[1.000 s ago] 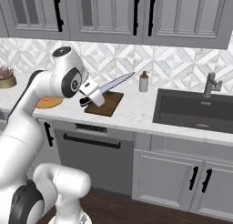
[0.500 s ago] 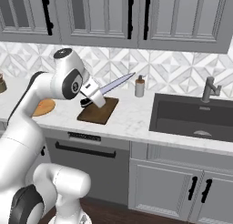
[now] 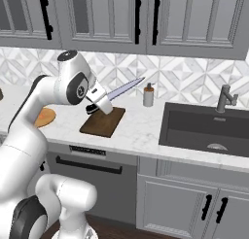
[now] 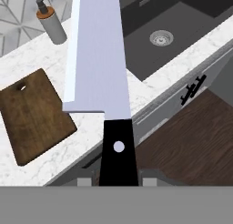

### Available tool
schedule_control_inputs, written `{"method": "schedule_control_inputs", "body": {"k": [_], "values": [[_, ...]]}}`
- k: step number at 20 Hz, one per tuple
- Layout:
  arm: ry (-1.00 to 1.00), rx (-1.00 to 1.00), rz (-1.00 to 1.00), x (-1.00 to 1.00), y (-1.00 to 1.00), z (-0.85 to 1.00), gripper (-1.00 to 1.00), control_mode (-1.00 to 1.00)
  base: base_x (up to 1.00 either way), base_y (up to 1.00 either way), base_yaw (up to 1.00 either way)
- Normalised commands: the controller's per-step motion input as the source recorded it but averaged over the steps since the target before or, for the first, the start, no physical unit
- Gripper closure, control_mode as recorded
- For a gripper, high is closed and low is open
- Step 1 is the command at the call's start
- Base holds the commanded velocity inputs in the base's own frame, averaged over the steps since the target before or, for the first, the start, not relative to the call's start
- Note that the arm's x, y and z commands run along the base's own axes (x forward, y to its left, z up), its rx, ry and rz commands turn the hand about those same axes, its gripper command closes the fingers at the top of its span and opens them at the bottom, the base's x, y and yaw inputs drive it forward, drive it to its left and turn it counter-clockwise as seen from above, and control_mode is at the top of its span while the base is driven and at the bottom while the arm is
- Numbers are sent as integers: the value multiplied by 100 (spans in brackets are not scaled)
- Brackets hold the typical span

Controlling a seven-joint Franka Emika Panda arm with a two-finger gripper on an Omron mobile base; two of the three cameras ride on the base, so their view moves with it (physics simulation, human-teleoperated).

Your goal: Pick up the knife from the drawer and place it on the cutting board. Then place the meat from the plate to the cutting board.

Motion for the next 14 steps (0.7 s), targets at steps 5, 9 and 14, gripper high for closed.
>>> {"method": "schedule_control_inputs", "body": {"k": [5,9,14], "values": [[0,0,0,0,0,0,100,100,17,7,0],[0,1,0,3,9,0,100,-100,0,10,0],[3,13,5,25,13,-22,100,-100,0,0,0]]}}
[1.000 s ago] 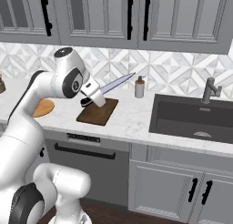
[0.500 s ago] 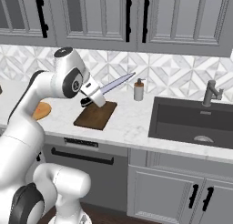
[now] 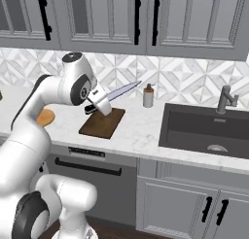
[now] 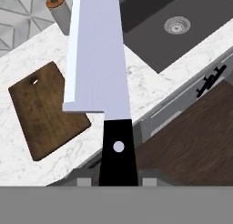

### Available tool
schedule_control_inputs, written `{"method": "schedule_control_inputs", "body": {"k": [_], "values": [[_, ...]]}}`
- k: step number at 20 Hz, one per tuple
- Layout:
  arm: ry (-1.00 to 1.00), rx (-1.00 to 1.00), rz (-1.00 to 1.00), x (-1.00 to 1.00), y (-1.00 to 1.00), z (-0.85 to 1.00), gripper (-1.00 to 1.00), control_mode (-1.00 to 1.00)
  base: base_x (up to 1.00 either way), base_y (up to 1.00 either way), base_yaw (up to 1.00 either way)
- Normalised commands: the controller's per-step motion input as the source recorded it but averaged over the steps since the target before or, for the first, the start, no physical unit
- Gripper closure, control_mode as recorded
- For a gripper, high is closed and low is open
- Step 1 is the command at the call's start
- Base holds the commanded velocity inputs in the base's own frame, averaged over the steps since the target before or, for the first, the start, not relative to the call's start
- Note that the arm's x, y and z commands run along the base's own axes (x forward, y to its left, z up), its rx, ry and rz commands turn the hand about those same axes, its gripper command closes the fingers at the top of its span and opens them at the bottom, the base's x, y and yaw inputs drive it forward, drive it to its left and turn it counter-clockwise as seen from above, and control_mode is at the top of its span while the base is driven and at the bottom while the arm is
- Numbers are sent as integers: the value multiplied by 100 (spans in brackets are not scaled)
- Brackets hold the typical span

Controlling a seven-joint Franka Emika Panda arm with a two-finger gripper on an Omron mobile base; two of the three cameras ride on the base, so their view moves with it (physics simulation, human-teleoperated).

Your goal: Pick up the knife from the drawer and place it on the cutting board. Then place the meat from the plate to the cutting board.

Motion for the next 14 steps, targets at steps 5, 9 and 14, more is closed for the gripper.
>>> {"method": "schedule_control_inputs", "body": {"k": [5,9,14], "values": [[15,10,24,27,23,-34,100,-100,0,0,0],[18,0,30,47,36,-20,100,-100,0,0,0],[19,-11,17,51,48,-19,100,-100,0,0,0]]}}
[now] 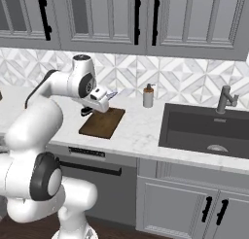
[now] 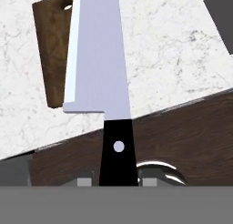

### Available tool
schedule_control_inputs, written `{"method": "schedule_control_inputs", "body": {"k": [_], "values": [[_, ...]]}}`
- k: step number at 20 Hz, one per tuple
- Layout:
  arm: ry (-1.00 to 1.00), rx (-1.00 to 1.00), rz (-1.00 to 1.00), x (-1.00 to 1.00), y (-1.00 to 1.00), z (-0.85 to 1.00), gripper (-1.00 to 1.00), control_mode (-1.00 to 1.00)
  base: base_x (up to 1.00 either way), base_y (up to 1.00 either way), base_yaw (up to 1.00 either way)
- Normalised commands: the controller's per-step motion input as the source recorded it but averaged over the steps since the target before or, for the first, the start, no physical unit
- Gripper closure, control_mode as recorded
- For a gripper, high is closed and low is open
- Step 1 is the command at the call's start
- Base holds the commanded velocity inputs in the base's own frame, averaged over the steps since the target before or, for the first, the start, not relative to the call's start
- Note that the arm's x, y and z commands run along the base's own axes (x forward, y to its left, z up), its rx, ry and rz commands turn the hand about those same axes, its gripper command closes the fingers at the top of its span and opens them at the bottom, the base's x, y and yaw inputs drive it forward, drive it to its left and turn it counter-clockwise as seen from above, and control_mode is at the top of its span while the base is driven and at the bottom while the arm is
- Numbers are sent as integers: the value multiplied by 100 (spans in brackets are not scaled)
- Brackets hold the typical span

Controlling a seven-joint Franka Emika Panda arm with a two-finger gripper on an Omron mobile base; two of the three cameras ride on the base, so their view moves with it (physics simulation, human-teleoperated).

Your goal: Pick up the knife from the drawer and place it on the cutting board. Then place the meat from the plate to the cutting board.

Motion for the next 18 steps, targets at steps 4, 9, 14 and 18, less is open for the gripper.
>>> {"method": "schedule_control_inputs", "body": {"k": [4,9,14,18], "values": [[5,-2,0,43,5,-28,100,-100,0,0,0],[0,1,0,23,0,-42,100,-100,0,0,0],[0,0,0,38,0,-60,100,-100,0,0,0],[0,0,0,47,0,-54,100,-100,0,0,0]]}}
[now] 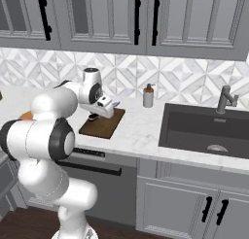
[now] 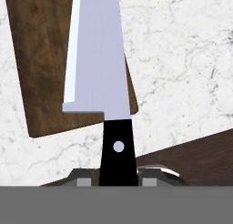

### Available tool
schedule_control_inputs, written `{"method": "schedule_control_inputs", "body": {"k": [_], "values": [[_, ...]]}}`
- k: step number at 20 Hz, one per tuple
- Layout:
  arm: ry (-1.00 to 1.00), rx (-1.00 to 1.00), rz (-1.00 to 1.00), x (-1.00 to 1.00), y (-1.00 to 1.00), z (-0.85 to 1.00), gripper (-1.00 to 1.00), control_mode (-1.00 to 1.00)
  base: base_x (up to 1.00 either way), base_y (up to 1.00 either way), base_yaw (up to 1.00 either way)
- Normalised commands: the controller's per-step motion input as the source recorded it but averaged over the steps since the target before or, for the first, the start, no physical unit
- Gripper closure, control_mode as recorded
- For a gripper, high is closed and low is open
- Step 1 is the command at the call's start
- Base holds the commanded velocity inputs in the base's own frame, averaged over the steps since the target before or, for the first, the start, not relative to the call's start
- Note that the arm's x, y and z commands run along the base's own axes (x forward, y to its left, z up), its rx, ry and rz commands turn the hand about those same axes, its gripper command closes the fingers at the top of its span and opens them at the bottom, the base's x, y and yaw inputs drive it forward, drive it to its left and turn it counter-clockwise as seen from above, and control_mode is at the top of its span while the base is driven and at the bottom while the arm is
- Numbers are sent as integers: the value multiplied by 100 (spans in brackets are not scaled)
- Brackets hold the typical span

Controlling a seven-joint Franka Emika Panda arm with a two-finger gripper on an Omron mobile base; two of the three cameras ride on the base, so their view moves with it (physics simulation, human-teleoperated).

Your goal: Pick up the knife from the drawer and place it on the cutting board. Then place the meat from the plate to the cutting board.

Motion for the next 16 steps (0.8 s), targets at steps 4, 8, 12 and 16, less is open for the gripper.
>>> {"method": "schedule_control_inputs", "body": {"k": [4,8,12,16], "values": [[0,0,0,37,0,-42,100,-100,0,0,0],[0,0,0,46,0,-34,100,-100,0,0,0],[0,0,0,33,0,-33,100,-100,0,0,0],[0,0,0,33,0,-39,100,-100,0,0,0]]}}
